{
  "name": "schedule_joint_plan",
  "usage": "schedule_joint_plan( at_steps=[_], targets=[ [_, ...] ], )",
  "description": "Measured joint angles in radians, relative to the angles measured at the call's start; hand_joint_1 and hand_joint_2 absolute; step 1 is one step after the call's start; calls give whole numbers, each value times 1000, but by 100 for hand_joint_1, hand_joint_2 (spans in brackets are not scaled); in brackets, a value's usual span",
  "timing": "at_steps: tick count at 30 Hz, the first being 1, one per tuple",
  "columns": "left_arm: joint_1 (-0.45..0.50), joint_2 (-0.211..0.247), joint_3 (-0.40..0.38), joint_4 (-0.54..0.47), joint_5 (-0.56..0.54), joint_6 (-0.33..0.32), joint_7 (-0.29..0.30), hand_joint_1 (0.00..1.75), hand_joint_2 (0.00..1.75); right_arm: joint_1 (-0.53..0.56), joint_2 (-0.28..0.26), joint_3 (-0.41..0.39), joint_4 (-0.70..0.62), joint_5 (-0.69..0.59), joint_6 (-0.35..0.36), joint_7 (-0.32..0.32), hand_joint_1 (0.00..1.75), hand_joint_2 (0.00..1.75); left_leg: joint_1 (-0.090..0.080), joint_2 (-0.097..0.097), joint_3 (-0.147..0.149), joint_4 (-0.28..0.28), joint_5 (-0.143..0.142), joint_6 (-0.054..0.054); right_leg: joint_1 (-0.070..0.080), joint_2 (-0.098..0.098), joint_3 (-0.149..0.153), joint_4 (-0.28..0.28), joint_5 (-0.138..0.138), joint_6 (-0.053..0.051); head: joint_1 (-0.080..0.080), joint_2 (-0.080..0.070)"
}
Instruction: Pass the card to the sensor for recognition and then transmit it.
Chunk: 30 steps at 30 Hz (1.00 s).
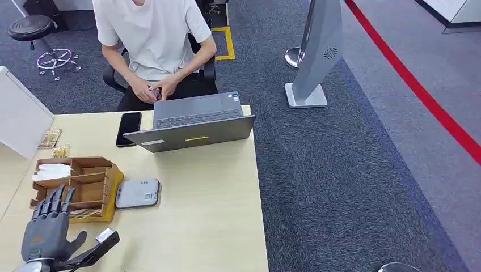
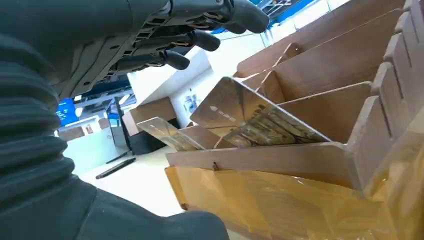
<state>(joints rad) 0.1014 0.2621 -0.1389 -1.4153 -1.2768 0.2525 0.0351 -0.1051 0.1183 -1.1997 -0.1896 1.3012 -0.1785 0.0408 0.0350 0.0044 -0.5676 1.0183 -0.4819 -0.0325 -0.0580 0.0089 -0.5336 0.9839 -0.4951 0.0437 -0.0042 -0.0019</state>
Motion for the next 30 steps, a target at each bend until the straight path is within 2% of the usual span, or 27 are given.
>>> schedule_joint_plan(
  at_steps=[3, 4, 15, 30],
  targets=[
    [-6, -5, 0, 6, -1, 1, -6, 0, 175, 0, 0, 2, 0, 7, 0, 0, 0, 175, 0, 0, 0, 0, 0, 0, 0, 0, 0, 0, 0, 0, 0, 0],
    [-8, -6, 0, 8, -1, 1, -6, 175, 175, 0, 0, 2, 0, 8, 0, 0, 0, 175, 0, 0, 0, 0, 0, 0, 0, 0, 0, 0, 0, 0, 0, 0],
    [-2, -10, 8, 19, 42, 2, -58, 175, 175, 0, 0, 4, 0, 13, 0, 0, 0, 175, 0, 0, 0, 0, 0, 0, 0, 0, 0, 0, 0, 0, 0, 0],
    [3, -10, 14, 18, 52, -3, -60, 175, 175, 0, 0, 4, 0, 13, 0, 0, 0, 175, 0, 0, 0, 0, 0, 0, 0, 0, 0, 0, 0, 0, 0, 0]
  ],
)
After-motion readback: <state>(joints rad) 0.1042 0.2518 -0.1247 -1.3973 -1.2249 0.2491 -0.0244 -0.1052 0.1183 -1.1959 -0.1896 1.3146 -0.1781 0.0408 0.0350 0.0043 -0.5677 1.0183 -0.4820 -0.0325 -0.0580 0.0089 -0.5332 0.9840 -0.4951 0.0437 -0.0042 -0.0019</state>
